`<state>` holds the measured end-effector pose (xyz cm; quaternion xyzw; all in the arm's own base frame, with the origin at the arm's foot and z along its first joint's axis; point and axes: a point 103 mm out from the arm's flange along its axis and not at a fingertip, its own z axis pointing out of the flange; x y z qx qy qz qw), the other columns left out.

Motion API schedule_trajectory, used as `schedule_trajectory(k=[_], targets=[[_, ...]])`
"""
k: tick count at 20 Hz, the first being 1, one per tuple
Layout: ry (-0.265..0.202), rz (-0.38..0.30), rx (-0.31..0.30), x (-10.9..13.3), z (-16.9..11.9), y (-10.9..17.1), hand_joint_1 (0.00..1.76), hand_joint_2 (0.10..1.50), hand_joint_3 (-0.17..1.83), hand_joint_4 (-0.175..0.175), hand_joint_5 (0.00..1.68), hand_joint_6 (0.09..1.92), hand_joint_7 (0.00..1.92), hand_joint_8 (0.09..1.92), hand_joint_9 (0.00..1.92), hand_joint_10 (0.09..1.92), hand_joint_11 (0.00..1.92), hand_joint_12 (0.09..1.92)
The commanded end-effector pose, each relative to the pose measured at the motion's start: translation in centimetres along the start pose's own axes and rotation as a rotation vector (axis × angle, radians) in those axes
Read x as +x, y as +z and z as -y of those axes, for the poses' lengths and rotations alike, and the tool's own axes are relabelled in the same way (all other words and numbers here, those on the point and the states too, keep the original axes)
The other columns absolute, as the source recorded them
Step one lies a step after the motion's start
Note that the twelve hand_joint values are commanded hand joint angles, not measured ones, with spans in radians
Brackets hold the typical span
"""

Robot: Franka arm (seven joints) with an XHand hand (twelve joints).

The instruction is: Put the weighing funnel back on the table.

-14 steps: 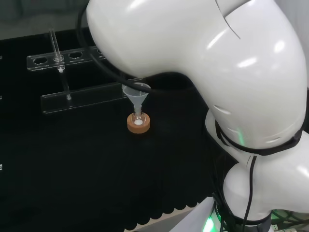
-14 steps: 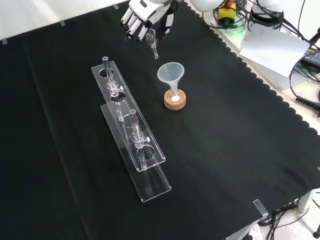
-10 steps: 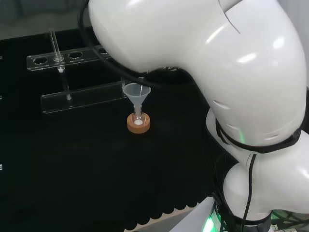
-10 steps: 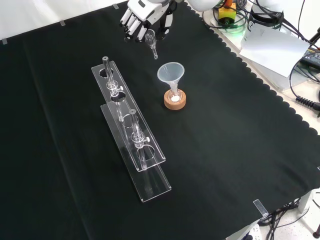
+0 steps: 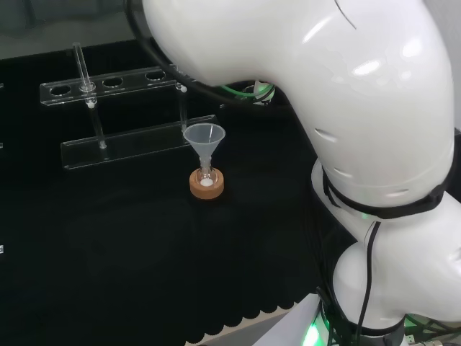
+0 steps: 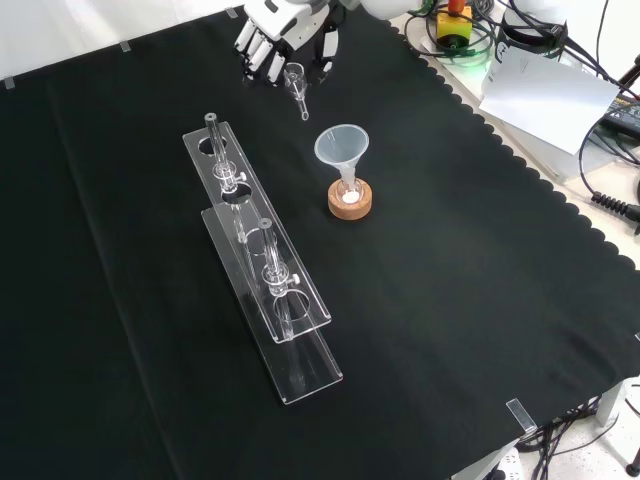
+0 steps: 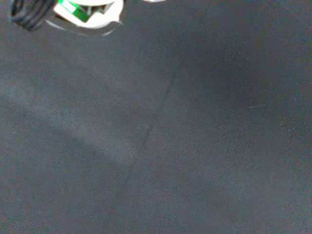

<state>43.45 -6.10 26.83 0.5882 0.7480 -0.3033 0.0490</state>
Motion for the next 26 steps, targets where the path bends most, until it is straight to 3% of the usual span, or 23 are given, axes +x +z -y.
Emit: schedule_trajectory(k=[1, 12, 26], targets=[[0.017, -0.081, -0.012, -1.3, -1.7, 1.9, 1.09, 0.68, 0.69, 0.175, 1.18, 0.85, 0.42, 0.64, 0.75, 0.5, 0.55, 1.2], [0.033, -0.154, 0.008, -3.4, -5.0, 5.6, 1.09, 0.68, 0.69, 0.175, 1.18, 0.86, 0.42, 0.64, 0.75, 0.5, 0.55, 1.2], [0.037, -0.223, 0.105, -4.1, -9.1, 11.9, 1.09, 0.69, 0.69, 0.175, 1.17, 0.86, 0.42, 0.64, 0.75, 0.5, 0.55, 1.21]])
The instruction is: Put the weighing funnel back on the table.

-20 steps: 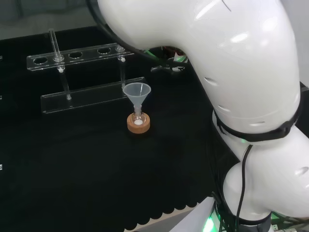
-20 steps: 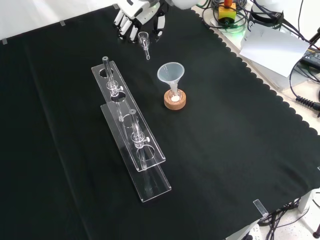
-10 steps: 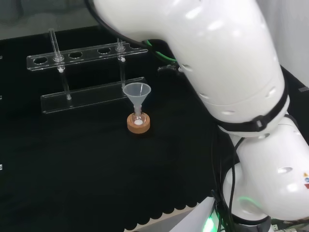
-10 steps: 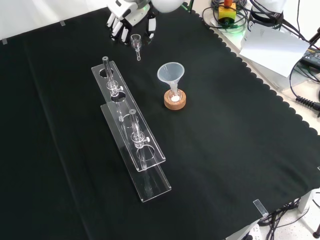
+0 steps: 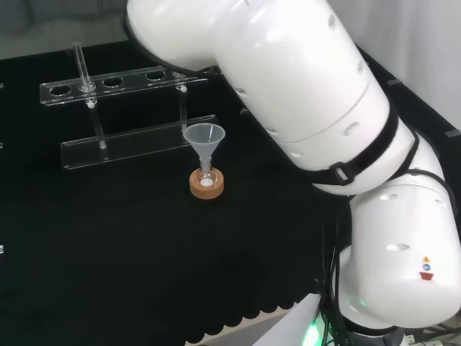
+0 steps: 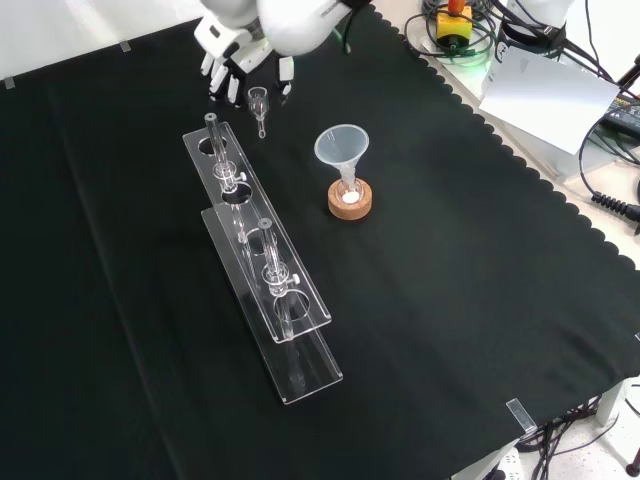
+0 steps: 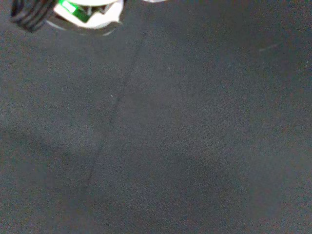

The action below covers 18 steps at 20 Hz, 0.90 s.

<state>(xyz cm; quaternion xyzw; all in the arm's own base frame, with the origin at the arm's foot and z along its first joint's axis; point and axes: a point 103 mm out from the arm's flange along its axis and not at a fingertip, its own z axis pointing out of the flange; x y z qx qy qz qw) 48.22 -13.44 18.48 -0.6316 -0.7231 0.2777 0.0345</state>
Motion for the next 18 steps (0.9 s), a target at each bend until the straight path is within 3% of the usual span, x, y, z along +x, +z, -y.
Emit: schedule_trajectory(k=[1, 18], targets=[[-0.008, -0.047, 0.028, -0.4, -2.7, 2.8, 1.09, 0.69, 0.69, 0.175, 1.17, 0.86, 0.42, 0.64, 0.75, 0.5, 0.55, 1.21], [-0.018, -0.07, 0.04, 0.3, -4.4, 6.2, 1.09, 0.69, 0.68, 0.175, 1.17, 0.86, 0.42, 0.64, 0.75, 0.5, 0.55, 1.21]])
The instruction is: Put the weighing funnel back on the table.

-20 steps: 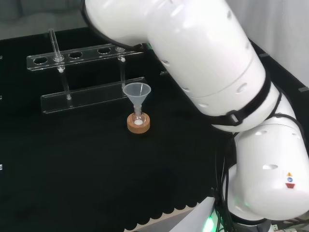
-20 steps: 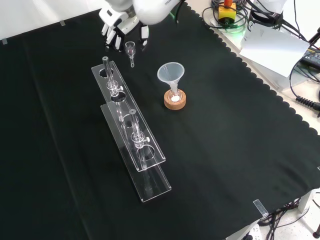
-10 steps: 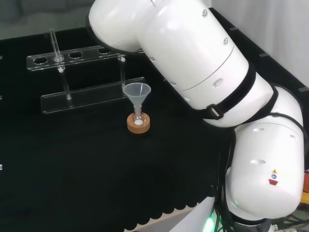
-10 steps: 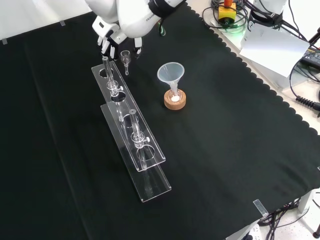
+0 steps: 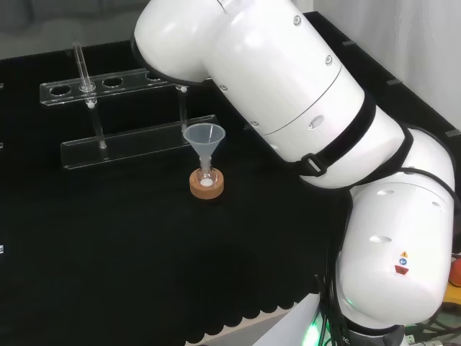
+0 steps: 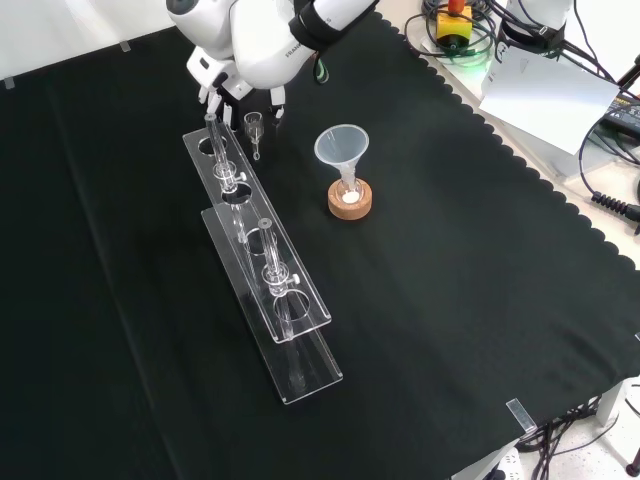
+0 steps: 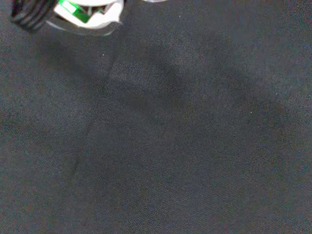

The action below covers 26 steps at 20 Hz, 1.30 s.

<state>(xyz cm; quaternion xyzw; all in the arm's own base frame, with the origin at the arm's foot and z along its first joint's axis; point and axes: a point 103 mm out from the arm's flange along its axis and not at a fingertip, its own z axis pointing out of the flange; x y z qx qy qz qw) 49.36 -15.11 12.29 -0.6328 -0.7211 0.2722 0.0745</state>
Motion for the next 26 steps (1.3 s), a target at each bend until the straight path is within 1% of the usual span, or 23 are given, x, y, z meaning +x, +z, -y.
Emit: schedule_trajectory(k=[1, 7, 12, 19, 26], targets=[[0.001, -0.005, -0.005, 0.1, -0.8, 0.9, 1.09, 0.69, 0.68, 0.175, 1.17, 0.86, 0.42, 0.65, 0.75, 0.5, 0.55, 1.21], [0.025, -0.007, -0.001, 0.3, -1.4, 1.4, 1.09, 0.69, 0.68, 0.175, 1.17, 0.86, 0.43, 0.65, 0.76, 0.5, 0.56, 1.21], [0.027, -0.02, -0.008, 0.1, -1.6, 1.8, 1.09, 0.69, 0.68, 0.175, 1.18, 0.86, 0.43, 0.65, 0.76, 0.5, 0.56, 1.21], [0.045, -0.014, -0.035, 0.0, -1.9, 2.2, 1.09, 0.69, 0.68, 0.175, 1.18, 0.85, 0.43, 0.65, 0.76, 0.5, 0.57, 1.21], [0.038, -0.009, -0.033, 0.3, -2.3, 2.3, 1.09, 0.69, 0.68, 0.175, 1.18, 0.85, 0.44, 0.66, 0.77, 0.5, 0.57, 1.21]])
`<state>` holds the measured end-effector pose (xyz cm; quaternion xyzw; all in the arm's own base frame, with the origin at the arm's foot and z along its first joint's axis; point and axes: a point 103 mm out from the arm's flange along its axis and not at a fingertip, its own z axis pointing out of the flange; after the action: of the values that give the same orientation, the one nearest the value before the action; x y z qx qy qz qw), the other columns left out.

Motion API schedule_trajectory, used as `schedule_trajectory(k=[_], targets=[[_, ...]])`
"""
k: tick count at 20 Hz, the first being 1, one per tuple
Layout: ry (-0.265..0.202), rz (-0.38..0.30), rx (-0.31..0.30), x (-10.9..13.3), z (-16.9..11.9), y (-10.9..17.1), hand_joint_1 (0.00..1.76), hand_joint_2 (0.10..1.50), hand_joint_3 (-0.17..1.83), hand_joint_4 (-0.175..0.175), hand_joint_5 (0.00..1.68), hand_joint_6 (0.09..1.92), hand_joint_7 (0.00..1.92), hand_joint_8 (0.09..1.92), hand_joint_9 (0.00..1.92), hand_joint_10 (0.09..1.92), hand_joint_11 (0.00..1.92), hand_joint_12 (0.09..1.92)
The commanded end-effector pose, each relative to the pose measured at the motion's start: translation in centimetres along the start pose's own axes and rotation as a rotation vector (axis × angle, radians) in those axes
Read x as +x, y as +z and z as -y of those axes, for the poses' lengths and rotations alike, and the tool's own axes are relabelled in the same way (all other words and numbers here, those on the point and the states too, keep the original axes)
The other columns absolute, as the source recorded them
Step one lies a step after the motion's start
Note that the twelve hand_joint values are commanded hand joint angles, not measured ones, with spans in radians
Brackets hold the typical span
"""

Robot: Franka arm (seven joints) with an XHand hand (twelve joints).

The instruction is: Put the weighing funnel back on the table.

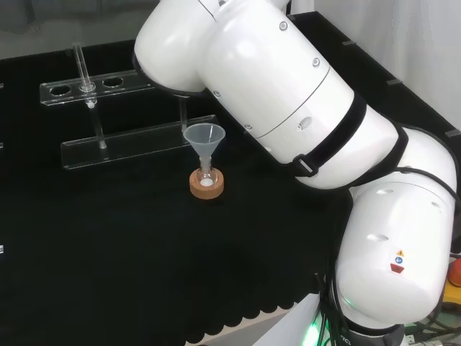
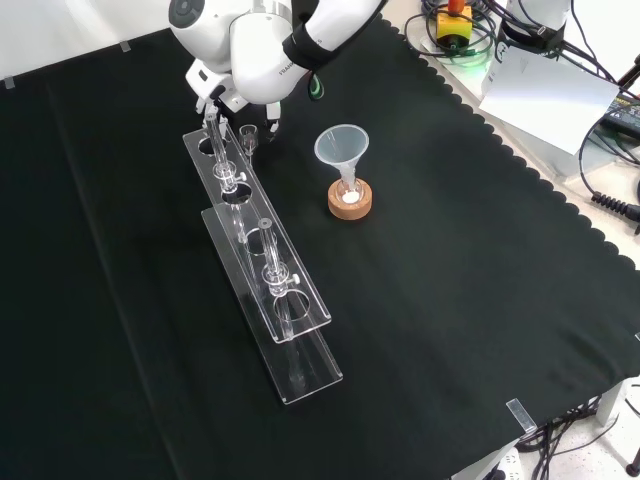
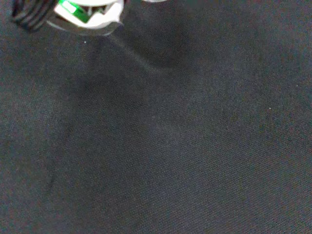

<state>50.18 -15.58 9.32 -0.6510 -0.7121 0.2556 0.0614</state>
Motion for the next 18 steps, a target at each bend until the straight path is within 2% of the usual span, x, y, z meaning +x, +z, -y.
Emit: schedule_trajectory(k=[1, 9, 18], targets=[[-0.006, 0.005, 0.007, 0.21, -0.24, 0.1, 1.09, 0.69, 0.68, 0.175, 1.18, 0.85, 0.44, 0.66, 0.77, 0.5, 0.57, 1.21], [0.013, 0.012, 0.023, -0.15, -0.46, 0.46, 1.1, 0.69, 0.68, 0.175, 1.18, 0.84, 0.44, 0.66, 0.77, 0.5, 0.57, 1.2], [0.004, 0.005, 0.028, -0.13, -0.65, 0.83, 1.1, 0.69, 0.67, 0.175, 1.18, 0.84, 0.45, 0.66, 0.77, 0.5, 0.58, 1.2]])
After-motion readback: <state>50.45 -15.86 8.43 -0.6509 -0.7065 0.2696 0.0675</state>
